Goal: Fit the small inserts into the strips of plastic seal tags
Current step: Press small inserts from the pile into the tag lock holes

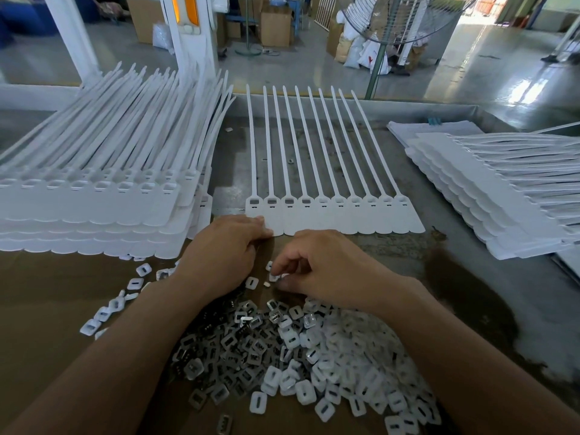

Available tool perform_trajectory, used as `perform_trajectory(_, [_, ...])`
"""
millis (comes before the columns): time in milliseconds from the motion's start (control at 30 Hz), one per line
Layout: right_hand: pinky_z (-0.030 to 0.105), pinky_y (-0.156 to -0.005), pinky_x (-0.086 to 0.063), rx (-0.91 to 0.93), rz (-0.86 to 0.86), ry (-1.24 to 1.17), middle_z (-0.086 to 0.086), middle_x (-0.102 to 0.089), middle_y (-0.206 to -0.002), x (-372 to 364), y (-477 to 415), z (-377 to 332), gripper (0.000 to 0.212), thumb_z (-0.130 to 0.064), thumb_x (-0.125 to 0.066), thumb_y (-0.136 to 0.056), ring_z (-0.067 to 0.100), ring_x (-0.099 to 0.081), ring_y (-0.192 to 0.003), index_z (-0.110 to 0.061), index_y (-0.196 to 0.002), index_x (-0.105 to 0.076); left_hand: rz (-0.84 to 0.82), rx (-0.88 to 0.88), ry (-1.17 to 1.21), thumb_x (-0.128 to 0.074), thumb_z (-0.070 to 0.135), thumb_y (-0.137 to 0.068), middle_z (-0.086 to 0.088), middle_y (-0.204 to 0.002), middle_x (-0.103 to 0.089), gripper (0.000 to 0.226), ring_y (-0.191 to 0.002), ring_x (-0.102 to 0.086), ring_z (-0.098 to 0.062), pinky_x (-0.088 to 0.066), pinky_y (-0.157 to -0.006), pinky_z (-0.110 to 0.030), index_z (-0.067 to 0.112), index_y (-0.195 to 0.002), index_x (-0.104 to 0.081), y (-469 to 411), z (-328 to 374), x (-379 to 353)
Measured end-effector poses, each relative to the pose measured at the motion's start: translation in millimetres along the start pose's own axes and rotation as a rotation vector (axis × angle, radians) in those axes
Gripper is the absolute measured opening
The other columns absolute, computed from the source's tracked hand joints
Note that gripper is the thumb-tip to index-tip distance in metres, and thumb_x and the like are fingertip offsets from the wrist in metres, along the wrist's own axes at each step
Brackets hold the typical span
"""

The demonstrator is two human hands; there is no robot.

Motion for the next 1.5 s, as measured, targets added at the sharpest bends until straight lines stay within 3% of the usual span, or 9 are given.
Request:
perform_trajectory(267, [0.003,-0.066,-0.034,0.022,-0.008,0.059,-0.025,-0.043,-0.071,-2,-3,0,0.011,-0.016,-0.070,-0.078,-0.009,-0.045,-0.064,-0.019,-0.089,-0.071,-0.003,0.004,-0.005,-0.043,0.008,-0.088,0.008,-0.137,-0.047,0.041,-0.127,-0.037,-0.007,-0.023,-0.098,-0.019,0.027,-0.122,-0.057,-1,0,0])
perform_trajectory(367, [0.006,-0.068,-0.038,-0.011,-0.006,-0.009,-0.022,-0.051,-0.071,-1,-1,3,0.005,-0.018,-0.069,-0.080,-0.006,-0.049,-0.068,-0.022,-0.081,-0.066,-0.002,0.007,-0.010,-0.043,0.008,-0.087,0.008,-0.137,-0.046,0.042,-0.127,-0.036,-0.007,-0.023,-0.097,-0.018,0.027,-0.122,-0.057,0,0,1])
perform_trajectory(433, [0.014,-0.069,-0.045,-0.035,0.016,-0.095,-0.016,-0.058,-0.073,2,0,6,0.013,-0.017,-0.068,-0.081,-0.001,-0.054,-0.070,-0.025,-0.075,-0.061,-0.001,0.009,-0.014,-0.043,0.008,-0.087,0.008,-0.137,-0.046,0.043,-0.127,-0.037,-0.008,-0.025,-0.097,-0.019,0.028,-0.122,-0.056,1,0,1])
perform_trajectory(633, [0.004,-0.059,-0.039,-0.032,0.047,-0.173,-0.017,-0.056,-0.065,10,2,12,0.012,-0.010,-0.064,-0.085,-0.012,-0.052,-0.060,-0.018,-0.092,-0.070,-0.007,0.002,-0.028,-0.043,0.008,-0.088,0.010,-0.138,-0.044,0.043,-0.127,-0.035,-0.006,-0.022,-0.096,-0.018,0.028,-0.124,-0.055,2,2,3])
perform_trajectory(833, [0.013,-0.063,-0.047,-0.077,0.035,-0.180,-0.010,-0.063,-0.070,11,2,18,0.020,-0.017,-0.067,-0.082,-0.005,-0.056,-0.062,-0.031,-0.072,-0.057,-0.018,0.004,-0.033,-0.042,0.008,-0.088,0.010,-0.139,-0.043,0.043,-0.128,-0.034,-0.006,-0.019,-0.095,-0.016,0.028,-0.125,-0.054,1,4,4])
perform_trajectory(1100, [0.015,-0.067,-0.047,-0.136,0.047,-0.088,-0.012,-0.062,-0.065,21,1,35,0.004,-0.019,-0.066,-0.084,-0.004,-0.056,-0.061,-0.022,-0.081,-0.067,-0.037,0.014,-0.032,-0.041,0.009,-0.090,0.010,-0.140,-0.042,0.042,-0.128,-0.032,-0.005,-0.018,-0.097,-0.016,0.029,-0.126,-0.052,2,4,4])
perform_trajectory(1233, [0.021,-0.067,-0.052,-0.206,0.030,-0.120,-0.003,-0.069,-0.074,27,5,48,0.006,-0.017,-0.064,-0.086,0.004,-0.064,-0.060,-0.021,-0.081,-0.063,-0.037,0.022,-0.027,-0.041,0.010,-0.090,0.011,-0.140,-0.042,0.042,-0.129,-0.032,-0.005,-0.019,-0.099,-0.018,0.029,-0.126,-0.052,0,4,4])
perform_trajectory(1400, [0.007,-0.062,-0.040,-0.201,-0.006,0.030,-0.012,-0.059,-0.079,24,3,53,0.003,-0.022,-0.064,-0.085,0.001,-0.055,-0.072,-0.020,-0.083,-0.063,-0.042,0.027,-0.024,-0.040,0.011,-0.091,0.011,-0.140,-0.042,0.042,-0.129,-0.032,-0.005,-0.020,-0.101,-0.019,0.030,-0.126,-0.052,0,4,3])
perform_trajectory(1500, [0.005,-0.059,-0.038,-0.198,0.032,0.035,-0.016,-0.057,-0.072,26,2,54,0.003,-0.020,-0.065,-0.085,-0.003,-0.051,-0.067,-0.019,-0.082,-0.064,-0.042,0.027,-0.019,-0.040,0.011,-0.091,0.012,-0.140,-0.042,0.041,-0.129,-0.032,-0.005,-0.020,-0.102,-0.020,0.030,-0.126,-0.052,1,4,3])
Point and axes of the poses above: each hand's wrist, its own y-axis away from the middle knuckle, its own x-axis out of the back of the hand, z = x × y, the point moved 6 cm from there along -y, towards the middle knuckle
